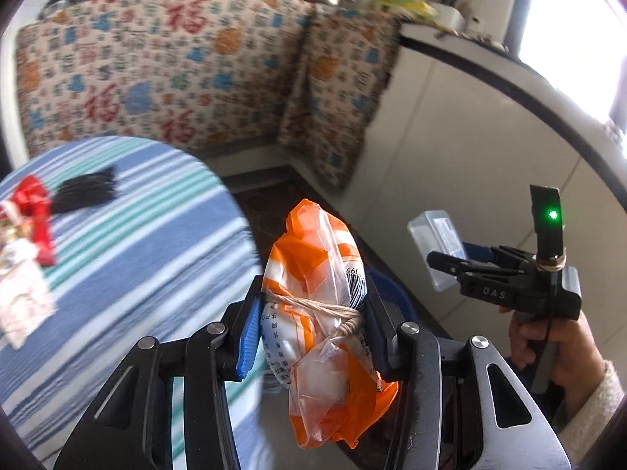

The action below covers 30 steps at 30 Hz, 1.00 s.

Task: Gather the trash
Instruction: 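Carry the clear box and orange bag bundle to the blue wastebasket and release both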

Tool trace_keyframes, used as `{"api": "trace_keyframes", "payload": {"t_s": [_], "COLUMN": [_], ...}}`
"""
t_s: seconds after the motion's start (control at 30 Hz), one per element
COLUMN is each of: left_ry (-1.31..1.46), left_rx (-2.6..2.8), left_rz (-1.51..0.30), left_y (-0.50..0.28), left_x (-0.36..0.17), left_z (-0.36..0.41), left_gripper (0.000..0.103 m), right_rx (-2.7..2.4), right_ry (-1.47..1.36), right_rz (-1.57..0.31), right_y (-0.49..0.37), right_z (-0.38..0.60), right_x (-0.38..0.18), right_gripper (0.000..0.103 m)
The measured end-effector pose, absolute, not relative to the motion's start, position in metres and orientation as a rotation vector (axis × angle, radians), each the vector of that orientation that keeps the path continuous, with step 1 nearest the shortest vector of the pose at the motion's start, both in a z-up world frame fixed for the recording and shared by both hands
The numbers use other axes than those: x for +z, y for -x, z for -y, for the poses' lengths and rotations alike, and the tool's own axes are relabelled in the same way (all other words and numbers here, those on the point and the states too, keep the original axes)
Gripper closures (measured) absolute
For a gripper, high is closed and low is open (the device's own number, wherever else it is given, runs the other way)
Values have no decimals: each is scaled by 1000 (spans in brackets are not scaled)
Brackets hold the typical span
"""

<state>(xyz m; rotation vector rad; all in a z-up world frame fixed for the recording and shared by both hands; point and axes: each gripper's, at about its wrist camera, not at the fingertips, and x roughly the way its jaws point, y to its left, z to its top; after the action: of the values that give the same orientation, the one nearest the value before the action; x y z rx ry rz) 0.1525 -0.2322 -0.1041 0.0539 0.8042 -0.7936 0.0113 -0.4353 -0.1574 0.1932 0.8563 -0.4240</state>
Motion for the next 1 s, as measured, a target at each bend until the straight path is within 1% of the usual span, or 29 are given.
{"api": "trace_keyframes", "payload": {"t_s": [0.27,0.47,0.67,0.7,0.73,0.77,0.8,0.83,1.0], "left_ry": [-93,-126,-133,-129,-120,-107,-90,-78,-46], "left_rx": [-915,-940,-972,-978,-989,-999,-1002,-1000,-993], "left_rz": [-909,-969,-1000,-1005,-1009,-1014,-1011,-1010,-1008], "left_y": [-158,-165,-174,-177,-180,-184,-187,-191,-198], "left_x": [-140,-163,-183,-186,-190,-193,-196,-198,-195], "left_z": [334,378,401,405,408,412,414,416,409], "left_gripper": [56,56,55,52,45,29,18,17,17], "right_rx": [-497,-500,-479,-460,-449,-449,-465,-481,-550], "right_ry": [-269,-289,-307,-305,-305,-299,-291,-286,-254], "right_rz": [-915,-920,-937,-937,-937,-945,-948,-952,-938], "right_y": [23,26,17,15,12,10,9,10,16], "right_z": [492,519,530,530,530,530,531,532,531], "right_x": [-182,-203,-229,-234,-238,-244,-248,-251,-243], "right_gripper": [42,42,41,41,41,30,23,18,18]}}
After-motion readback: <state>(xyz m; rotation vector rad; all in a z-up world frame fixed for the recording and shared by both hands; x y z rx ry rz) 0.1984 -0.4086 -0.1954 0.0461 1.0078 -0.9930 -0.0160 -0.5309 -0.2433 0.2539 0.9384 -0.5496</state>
